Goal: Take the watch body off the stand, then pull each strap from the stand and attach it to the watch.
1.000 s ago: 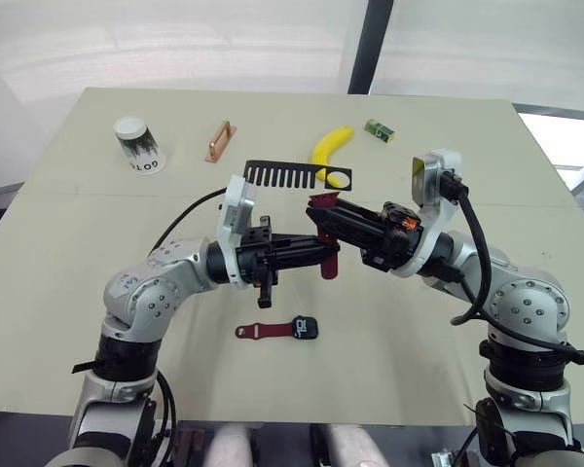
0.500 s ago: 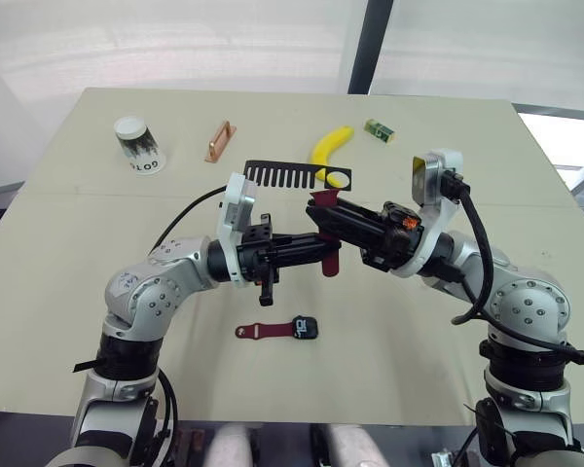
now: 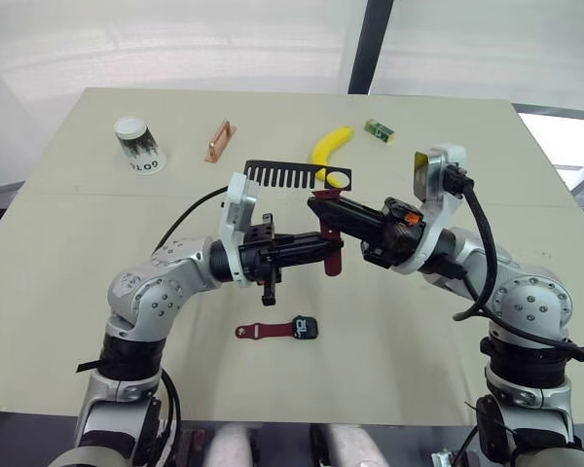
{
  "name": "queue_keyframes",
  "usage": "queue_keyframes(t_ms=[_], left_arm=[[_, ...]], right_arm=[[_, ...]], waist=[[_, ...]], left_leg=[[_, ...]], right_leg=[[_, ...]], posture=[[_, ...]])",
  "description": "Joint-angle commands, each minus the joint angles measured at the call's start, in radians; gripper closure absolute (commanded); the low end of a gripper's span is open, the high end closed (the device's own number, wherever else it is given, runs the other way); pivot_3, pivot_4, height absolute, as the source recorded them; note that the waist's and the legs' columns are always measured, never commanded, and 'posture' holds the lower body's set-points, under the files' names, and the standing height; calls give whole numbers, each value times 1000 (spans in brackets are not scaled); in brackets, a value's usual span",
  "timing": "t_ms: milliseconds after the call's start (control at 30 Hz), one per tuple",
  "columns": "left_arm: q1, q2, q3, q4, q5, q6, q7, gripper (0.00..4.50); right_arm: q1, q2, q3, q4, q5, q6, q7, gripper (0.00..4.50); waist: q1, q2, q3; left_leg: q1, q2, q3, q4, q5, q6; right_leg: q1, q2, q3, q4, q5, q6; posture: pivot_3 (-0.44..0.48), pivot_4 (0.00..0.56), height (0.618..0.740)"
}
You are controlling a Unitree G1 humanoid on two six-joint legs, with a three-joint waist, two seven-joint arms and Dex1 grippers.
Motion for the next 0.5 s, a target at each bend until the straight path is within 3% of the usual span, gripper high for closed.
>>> queue_keyframes(t_ms=[33, 467, 500], left_arm=[[-11, -4, 21, -11, -20, -9, 1, 4500], [-16, 6, 22, -2, -39, 33, 10, 4500], [-19, 8, 31, 0, -56, 50, 12, 4193]], right_arm=[[-8, -6, -11, -25, 16, -13, -3, 4456], [-12, -6, -13, -26, 14, -19, 0, 4456], [-10, -7, -14, -29, 12, -21, 1, 4487]], waist=[[0, 0, 0], [0, 0, 0], [0, 0, 0]], left_leg=[[0, 0, 0, 0, 0, 0], [0, 0, 0, 0, 0, 0], [0, 0, 0, 0, 0, 0]], right_leg=[[0, 0, 0, 0, 0, 0], [0, 0, 0, 0, 0, 0], [0, 0, 0, 0, 0, 0]], posture=[[0, 150, 740], [0, 150, 740], [0, 150, 740]])
